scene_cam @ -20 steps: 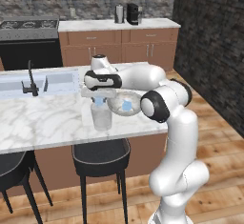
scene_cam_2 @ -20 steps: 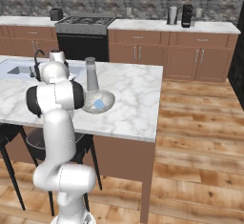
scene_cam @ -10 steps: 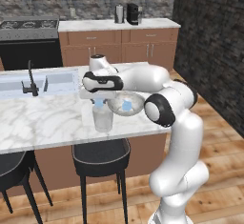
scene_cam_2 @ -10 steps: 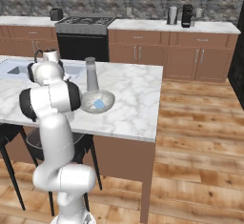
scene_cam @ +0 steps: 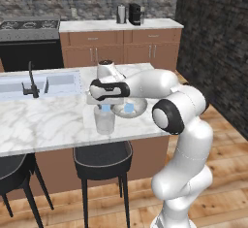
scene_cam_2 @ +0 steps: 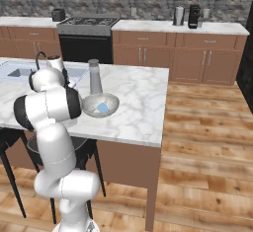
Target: There are two ice cubes in the ice bowl. Place both ice cubes in the glass cup.
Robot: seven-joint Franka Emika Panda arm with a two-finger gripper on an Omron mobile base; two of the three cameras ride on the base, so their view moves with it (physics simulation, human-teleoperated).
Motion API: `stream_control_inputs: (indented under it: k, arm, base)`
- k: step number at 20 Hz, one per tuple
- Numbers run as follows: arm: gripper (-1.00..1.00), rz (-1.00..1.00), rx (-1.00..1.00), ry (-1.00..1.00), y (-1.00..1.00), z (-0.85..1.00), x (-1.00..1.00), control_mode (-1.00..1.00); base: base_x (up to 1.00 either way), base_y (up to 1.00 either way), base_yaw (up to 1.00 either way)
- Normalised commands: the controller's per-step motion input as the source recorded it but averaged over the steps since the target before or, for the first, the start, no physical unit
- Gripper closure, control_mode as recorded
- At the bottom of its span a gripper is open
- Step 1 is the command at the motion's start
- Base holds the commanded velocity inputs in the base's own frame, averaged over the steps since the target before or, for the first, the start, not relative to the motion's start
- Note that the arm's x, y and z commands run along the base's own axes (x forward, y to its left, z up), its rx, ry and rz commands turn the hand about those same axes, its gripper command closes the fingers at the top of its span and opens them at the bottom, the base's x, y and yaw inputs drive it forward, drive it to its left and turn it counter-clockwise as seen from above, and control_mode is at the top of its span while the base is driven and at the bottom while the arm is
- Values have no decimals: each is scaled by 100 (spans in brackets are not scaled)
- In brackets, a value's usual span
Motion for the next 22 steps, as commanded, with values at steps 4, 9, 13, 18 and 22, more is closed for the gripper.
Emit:
stream_control_inputs:
  k: [4, 9, 13, 18, 22]
  arm:
    - [100, 0, 1, 0, 0, 0, 10, -100]
    - [100, 0, 1, 0, 0, 0, 25, -100]
    - [100, 0, 0, 0, 2, -2, 7, -100]
    - [-100, 0, 0, 0, 16, -1, 4, -100]
    - [-100, 0, 0, 0, 4, 0, 2, -100]
  base:
    - [0, 0, 0]
    - [0, 0, 0]
    - [0, 0, 0]
    - [0, 0, 0]
    - [0, 0, 0]
